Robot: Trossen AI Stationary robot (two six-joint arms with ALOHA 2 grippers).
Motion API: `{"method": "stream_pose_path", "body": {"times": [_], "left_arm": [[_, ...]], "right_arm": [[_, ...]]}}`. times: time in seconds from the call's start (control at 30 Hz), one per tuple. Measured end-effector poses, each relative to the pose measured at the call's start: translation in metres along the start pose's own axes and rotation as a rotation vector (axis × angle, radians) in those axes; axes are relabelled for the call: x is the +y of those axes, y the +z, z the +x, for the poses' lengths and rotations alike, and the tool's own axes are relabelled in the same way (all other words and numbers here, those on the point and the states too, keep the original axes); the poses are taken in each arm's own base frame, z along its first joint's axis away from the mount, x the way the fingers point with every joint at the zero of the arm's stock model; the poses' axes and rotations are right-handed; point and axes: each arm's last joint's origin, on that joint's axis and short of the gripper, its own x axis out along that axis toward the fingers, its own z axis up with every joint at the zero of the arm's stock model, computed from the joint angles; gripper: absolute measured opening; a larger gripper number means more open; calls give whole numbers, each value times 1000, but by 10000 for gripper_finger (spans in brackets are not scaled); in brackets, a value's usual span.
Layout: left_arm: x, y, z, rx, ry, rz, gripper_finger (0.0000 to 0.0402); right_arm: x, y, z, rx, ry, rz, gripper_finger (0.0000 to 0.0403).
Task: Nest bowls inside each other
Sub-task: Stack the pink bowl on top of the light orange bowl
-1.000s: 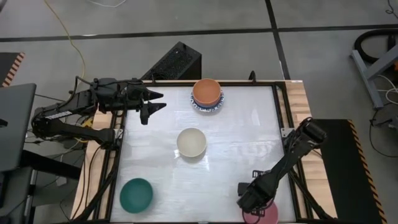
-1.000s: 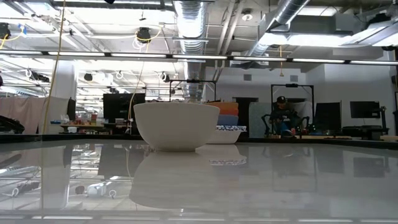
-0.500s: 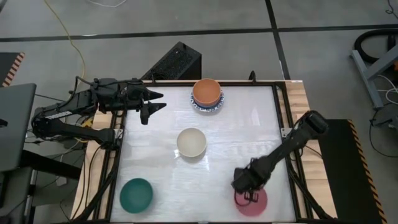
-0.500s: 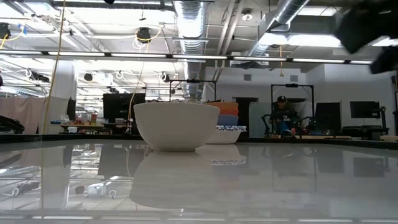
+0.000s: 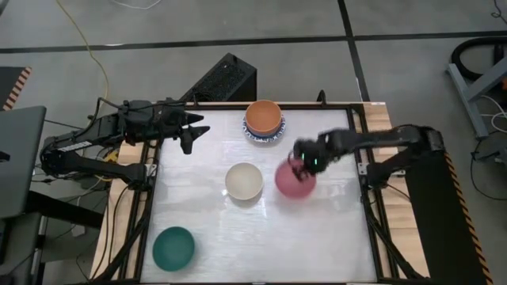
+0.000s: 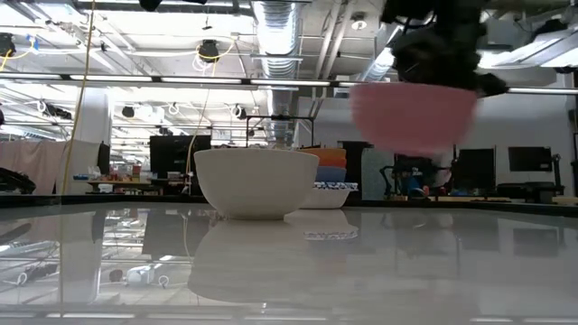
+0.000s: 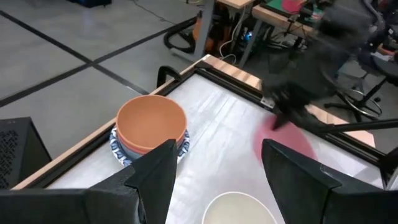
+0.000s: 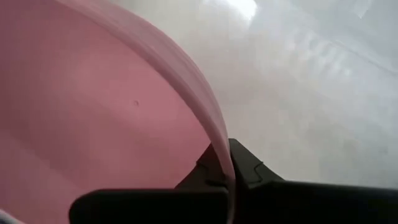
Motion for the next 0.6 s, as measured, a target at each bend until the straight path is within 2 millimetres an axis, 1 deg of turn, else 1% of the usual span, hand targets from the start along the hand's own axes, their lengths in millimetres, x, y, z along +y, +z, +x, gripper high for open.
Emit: {"method": "stream_pose_path", "body": {"times": [0.13,0.23,0.43,0.53,0.6], "left_arm": [[0,0,0,0,3,-1,224],[1,0,0,-5,19,-1,224],[1,0,0,-6,23,-12,224],[1,0,0,-5,24,-12,224],[1,0,0,-6,25,-12,224]], "right_arm": [[-22,40,-22,-135,80,104,5],[-33,64,-41,-229,117,131,5],[-39,98,-78,-340,170,92,5],[-42,117,-88,-354,211,74,5],[-44,131,-91,-365,212,70,5]]}}
